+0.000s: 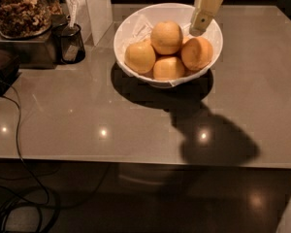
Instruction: Pick orange from white bowl
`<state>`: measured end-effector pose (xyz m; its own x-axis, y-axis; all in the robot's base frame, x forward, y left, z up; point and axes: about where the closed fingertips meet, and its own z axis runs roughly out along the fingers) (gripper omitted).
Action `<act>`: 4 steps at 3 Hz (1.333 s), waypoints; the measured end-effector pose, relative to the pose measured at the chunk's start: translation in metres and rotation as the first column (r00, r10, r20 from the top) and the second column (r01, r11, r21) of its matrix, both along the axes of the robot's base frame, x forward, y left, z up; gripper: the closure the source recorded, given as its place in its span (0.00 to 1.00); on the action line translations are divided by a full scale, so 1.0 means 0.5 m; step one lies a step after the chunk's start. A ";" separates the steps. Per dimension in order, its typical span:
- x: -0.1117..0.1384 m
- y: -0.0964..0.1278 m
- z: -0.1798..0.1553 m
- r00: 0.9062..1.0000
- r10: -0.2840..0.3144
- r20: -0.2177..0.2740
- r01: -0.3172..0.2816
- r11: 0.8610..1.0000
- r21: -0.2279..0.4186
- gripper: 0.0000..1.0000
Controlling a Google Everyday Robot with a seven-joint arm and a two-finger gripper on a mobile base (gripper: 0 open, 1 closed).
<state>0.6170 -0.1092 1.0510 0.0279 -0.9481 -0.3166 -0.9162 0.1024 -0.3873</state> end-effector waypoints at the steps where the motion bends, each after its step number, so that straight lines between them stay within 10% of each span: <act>1: 0.028 0.018 -0.031 0.999 0.016 -0.035 -0.015 1.000 0.022 0.00; 4: 0.162 0.073 -0.198 0.983 0.007 -0.185 0.018 0.991 0.130 0.00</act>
Offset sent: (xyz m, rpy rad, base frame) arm 0.0451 0.0262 -0.0650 0.0314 0.2674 0.0636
